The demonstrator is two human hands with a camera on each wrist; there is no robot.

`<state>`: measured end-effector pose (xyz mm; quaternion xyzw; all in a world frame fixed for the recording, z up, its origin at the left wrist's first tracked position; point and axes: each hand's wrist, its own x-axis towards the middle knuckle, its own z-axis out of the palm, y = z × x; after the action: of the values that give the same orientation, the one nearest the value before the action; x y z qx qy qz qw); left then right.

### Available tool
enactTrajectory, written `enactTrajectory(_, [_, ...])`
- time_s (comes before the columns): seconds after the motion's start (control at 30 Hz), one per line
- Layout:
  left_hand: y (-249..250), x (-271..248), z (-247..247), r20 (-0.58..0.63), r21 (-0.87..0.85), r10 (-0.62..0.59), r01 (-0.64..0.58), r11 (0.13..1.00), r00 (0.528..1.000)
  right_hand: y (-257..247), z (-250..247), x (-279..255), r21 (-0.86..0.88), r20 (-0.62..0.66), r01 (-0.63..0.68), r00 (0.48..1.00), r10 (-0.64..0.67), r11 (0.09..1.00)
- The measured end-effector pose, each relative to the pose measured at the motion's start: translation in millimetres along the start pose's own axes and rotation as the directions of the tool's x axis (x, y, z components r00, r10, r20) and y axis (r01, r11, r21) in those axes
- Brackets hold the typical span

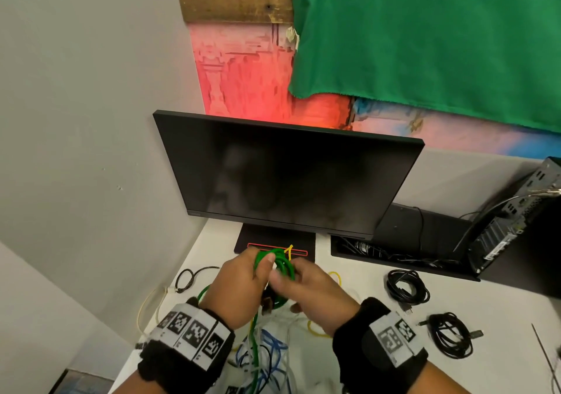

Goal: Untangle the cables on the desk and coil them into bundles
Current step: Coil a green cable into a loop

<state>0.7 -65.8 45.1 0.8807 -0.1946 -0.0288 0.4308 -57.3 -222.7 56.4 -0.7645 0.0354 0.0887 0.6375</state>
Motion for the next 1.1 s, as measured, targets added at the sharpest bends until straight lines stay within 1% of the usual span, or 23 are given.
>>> enactTrajectory(0.03, [-1, 1, 2, 0.001, 0.029, -0.011, 0.011, 1.000, 1.000, -1, 2, 0, -0.120, 0.015, 0.046, 0.999, -0.045, 0.992])
enactTrajectory(0.07, [-2, 1, 3, 0.000, 0.053, -0.022, 0.022, 0.998, 1.000, -3, 3, -1, -0.197, 0.052, 0.067, 0.997, -0.058, 0.978])
enactTrajectory(0.1, [-3, 2, 4, 0.003, 0.064, -0.035, 0.035, 0.997, 0.999, -3, 2, -1, -0.230, 0.096, 0.072, 0.994, -0.051, 0.971])
enactTrajectory(0.13, [-5, 2, 5, 0.008, 0.064, -0.052, 0.051, 0.997, 0.999, -4, 1, -2, -0.235, 0.122, 0.049, 0.992, -0.020, 0.971])
enactTrajectory(0.2, [-9, 2, 6, -0.002, 0.061, -0.086, 0.086, 0.994, 0.996, -4, -2, -1, -0.267, 0.128, -0.057, 0.987, 0.094, 0.962])
enactTrajectory(0.27, [-12, 4, 3, -0.023, 0.074, -0.109, 0.110, 0.991, 0.994, -4, -5, -3, -0.402, 0.121, -0.110, 0.978, 0.172, 0.909])
enactTrajectory(0.3, [-14, 6, 0, -0.035, 0.090, -0.118, 0.121, 0.989, 0.992, -4, -7, -4, -0.451, 0.127, -0.096, 0.977, 0.171, 0.887])
enactTrajectory(0.37, [-18, 11, -9, -0.064, 0.098, -0.152, 0.158, 0.983, 0.986, -5, -14, -7, -0.500, 0.137, -0.030, 0.984, 0.113, 0.865])
enactTrajectory(0.4, [-20, 13, -14, -0.061, 0.054, -0.172, 0.176, 0.983, 0.983, -6, -20, -9, -0.530, 0.132, 0.016, 0.989, 0.063, 0.848])
enactTrajectory(0.47, [-21, 12, -19, 0.001, -0.153, -0.195, 0.193, 0.969, 0.981, -3, -35, -9, -0.593, 0.121, 0.095, 0.992, -0.029, 0.800])
enactTrajectory(0.5, [-20, 9, -19, 0.058, -0.285, -0.206, 0.214, 0.934, 0.977, 0, -42, -9, -0.577, 0.123, 0.115, 0.991, -0.054, 0.809])
enactTrajectory(0.53, [-17, 5, -18, 0.119, -0.412, -0.213, 0.243, 0.878, 0.970, 4, -47, -9, -0.525, 0.134, 0.130, 0.989, -0.069, 0.841])
enactTrajectory(0.57, [-15, 2, -16, 0.177, -0.518, -0.216, 0.277, 0.809, 0.960, 8, -48, -8, -0.431, 0.147, 0.132, 0.986, -0.075, 0.893])
enactTrajectory(0.6, [-12, -1, -14, 0.233, -0.596, -0.216, 0.315, 0.739, 0.948, 13, -48, -8, -0.281, 0.143, 0.113, 0.987, -0.074, 0.953])
enactTrajectory(0.63, [-10, -4, -12, 0.279, -0.644, -0.213, 0.347, 0.682, 0.936, 17, -45, -8, -0.076, 0.115, 0.073, 0.991, -0.064, 0.994])
enactTrajectory(0.67, [-8, -5, -10, 0.311, -0.669, -0.205, 0.368, 0.646, 0.928, 21, -41, -6, 0.148, 0.072, 0.029, 0.997, -0.040, 0.989])
enactTrajectory(0.7, [-6, -6, -8, 0.332, -0.679, -0.197, 0.379, 0.628, 0.922, 24, -38, -3, 0.333, 0.023, 0.001, 1.000, -0.009, 0.943])
enactTrajectory(0.73, [-4, -7, -7, 0.343, -0.681, -0.191, 0.384, 0.623, 0.920, 25, -34, -1, 0.447, -0.033, -0.006, 0.999, 0.023, 0.895])
enactTrajectory(0.77, [-4, -7, -5, 0.343, -0.673, -0.193, 0.384, 0.632, 0.919, 27, -32, 1, 0.507, -0.082, -0.007, 0.995, 0.056, 0.862])
enactTrajectory(0.83, [-3, -8, -1, 0.311, -0.638, -0.212, 0.368, 0.676, 0.927, 28, -28, 3, 0.535, -0.131, -0.029, 0.984, 0.117, 0.844])
enactTrajectory(0.93, [-5, -11, 7, 0.251, -0.566, -0.240, 0.344, 0.749, 0.938, 30, -22, 3, 0.405, -0.169, -0.080, 0.972, 0.161, 0.911])
enactTrajectory(1.0, [-6, -14, 13, 0.267, -0.551, -0.237, 0.349, 0.758, 0.934, 33, -18, 3, 0.239, -0.216, -0.052, 0.971, 0.105, 0.970])
enactTrajectory(1.1, [-6, -16, 19, 0.320, -0.603, -0.227, 0.382, 0.700, 0.920, 35, -19, 2, 0.036, -0.190, 0.028, 0.982, -0.020, 0.999])
